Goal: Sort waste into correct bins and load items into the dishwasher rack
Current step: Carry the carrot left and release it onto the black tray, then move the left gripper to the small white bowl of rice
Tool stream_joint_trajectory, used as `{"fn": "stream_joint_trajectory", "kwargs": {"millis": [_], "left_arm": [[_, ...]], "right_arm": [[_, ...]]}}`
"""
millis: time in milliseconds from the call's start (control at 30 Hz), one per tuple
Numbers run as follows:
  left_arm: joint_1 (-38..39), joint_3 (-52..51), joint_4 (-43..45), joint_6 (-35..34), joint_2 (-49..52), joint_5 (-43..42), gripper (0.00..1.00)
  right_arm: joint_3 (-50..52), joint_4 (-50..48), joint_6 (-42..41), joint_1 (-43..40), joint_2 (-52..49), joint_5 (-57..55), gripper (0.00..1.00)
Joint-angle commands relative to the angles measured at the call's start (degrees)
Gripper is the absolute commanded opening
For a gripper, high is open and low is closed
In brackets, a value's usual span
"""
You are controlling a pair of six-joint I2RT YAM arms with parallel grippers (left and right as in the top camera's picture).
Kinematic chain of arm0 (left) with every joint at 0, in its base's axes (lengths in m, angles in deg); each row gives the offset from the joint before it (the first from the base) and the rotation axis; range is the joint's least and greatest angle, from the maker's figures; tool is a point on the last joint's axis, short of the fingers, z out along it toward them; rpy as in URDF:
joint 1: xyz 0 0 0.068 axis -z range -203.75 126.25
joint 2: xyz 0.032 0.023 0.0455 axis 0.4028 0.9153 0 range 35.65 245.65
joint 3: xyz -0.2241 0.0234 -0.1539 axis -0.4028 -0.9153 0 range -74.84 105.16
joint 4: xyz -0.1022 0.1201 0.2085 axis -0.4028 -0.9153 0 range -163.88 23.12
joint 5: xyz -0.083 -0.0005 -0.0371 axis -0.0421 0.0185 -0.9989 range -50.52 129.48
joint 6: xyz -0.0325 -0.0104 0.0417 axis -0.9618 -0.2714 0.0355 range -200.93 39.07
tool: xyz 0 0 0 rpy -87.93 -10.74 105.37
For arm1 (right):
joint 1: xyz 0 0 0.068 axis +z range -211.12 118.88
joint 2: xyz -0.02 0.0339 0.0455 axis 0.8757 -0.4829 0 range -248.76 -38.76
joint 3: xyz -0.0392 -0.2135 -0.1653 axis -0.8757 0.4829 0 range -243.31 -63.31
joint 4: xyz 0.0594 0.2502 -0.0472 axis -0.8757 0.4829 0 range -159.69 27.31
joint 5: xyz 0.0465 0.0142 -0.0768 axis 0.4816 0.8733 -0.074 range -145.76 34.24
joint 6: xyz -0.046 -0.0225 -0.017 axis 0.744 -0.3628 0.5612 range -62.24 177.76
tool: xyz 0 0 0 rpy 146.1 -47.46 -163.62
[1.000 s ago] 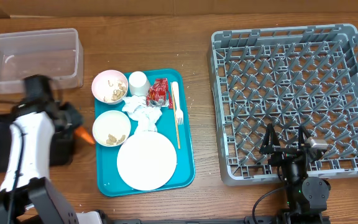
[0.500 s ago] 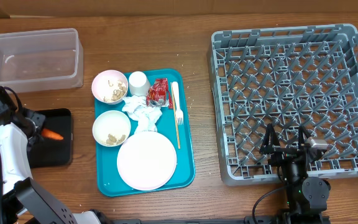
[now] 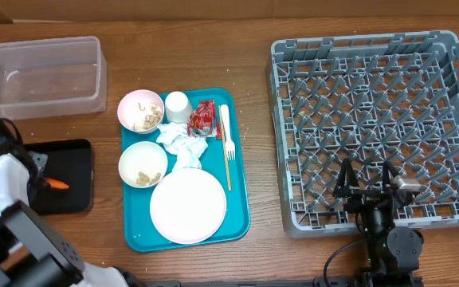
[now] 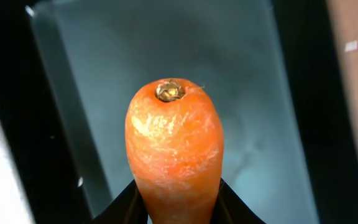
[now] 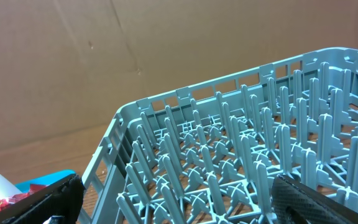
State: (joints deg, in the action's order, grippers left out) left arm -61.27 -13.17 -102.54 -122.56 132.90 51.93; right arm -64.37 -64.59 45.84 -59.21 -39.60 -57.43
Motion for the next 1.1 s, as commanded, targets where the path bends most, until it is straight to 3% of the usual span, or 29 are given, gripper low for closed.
{"fn": "stream_joint_trajectory", "kwargs": {"millis": [0, 100, 167, 300, 400, 733, 900, 1067], "left_arm": [[-0.46, 1.07, 1.09, -0.79, 3.52, -1.88, 0.30], [-0.46, 1.07, 1.46, -0.79, 4.66, -4.26, 0.34], [-0.46, 1.14, 1.57, -0.79, 4.55, -4.59, 0.49], [-0.46, 1.27, 1.66, -0.31, 4.17, -4.59, 0.88], [-0.46, 1.84, 0.46, 1.38, 3.98, -4.61, 0.98], [-0.35, 13.33, -13.31, 1.14, 0.28, -6.58, 1.00], [-0.33, 17.27, -16.79, 5.70, -4.74, -23.91, 1.00], [1.14, 17.22, -17.29, 20.57, -5.11, -48.06, 1.00]], "right_arm": [[0.61, -0.44, 0.39, 0.28, 0.61, 0.28, 1.00], [0.59, -0.44, 0.37, 0.28, 0.61, 0.28, 1.00], [0.61, -0.44, 0.39, 0.28, 0.61, 0.28, 1.00], [0.59, -0.44, 0.39, 0.28, 0.61, 0.28, 1.00], [0.59, -0.44, 0.39, 0.28, 0.61, 0.28, 1.00], [0.59, -0.44, 0.39, 0.28, 0.61, 0.28, 1.00], [0.61, -0.44, 0.39, 0.28, 0.61, 0.28, 1.00], [0.59, -0.44, 0.39, 0.28, 0.61, 0.28, 1.00]]}}
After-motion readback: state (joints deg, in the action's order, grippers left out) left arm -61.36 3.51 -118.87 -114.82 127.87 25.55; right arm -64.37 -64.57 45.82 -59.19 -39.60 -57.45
